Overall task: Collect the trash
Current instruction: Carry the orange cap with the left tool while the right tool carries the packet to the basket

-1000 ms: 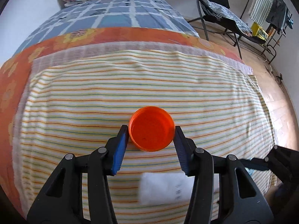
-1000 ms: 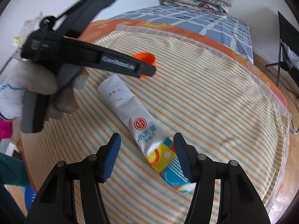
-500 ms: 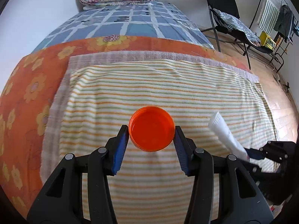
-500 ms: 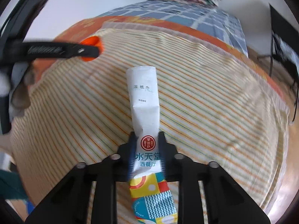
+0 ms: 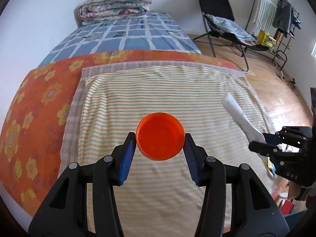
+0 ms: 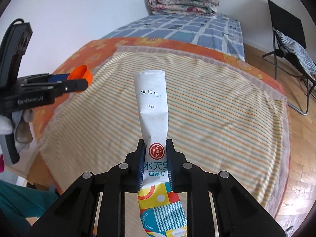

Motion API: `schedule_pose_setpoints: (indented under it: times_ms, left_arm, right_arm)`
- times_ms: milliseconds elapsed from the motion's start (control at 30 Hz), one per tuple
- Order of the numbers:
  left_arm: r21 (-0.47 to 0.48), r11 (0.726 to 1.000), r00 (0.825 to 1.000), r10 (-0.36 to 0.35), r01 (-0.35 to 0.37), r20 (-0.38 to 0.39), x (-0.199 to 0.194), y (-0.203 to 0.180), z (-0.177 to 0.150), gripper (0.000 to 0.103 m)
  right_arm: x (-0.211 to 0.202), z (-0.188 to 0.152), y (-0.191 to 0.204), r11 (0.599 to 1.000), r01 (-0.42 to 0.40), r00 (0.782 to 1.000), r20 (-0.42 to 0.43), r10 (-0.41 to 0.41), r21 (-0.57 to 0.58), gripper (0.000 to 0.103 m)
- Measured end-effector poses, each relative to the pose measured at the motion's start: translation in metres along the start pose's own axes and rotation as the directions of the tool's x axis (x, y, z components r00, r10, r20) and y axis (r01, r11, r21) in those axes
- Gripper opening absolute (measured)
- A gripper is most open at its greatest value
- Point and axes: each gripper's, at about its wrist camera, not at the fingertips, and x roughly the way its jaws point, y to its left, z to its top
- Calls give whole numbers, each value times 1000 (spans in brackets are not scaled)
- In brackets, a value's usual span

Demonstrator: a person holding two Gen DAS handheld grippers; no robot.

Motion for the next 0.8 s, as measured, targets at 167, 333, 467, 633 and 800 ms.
schedule_pose_setpoints:
  times_ms: [167,333,467,633,800]
  left_arm:
    - [35,999,999,-5,4,37,-49,-16,-22,50]
    - [46,999,997,-25,22,72,-92,-30,-51,50]
    - [70,997,995,-41,35,89,-116,-42,-78,50]
    - [81,995,994,-68,61,84,-132,-55,-116,50]
    - [98,992,996,-81,77,37,-129,-67,-153,50]
  right_arm:
    - [-43,-10,13,1000,10,999,53,-11,28,18]
    - [-85,-32,29,999,-12,995,100,8,42,18]
    - [-109,-60,50,1000,-20,993,116,18,17,18]
    - [-126,-93,73,999,-38,991,128,39,-11,18]
    - [-129,-125,89,999,-48,991,126,51,-24,18]
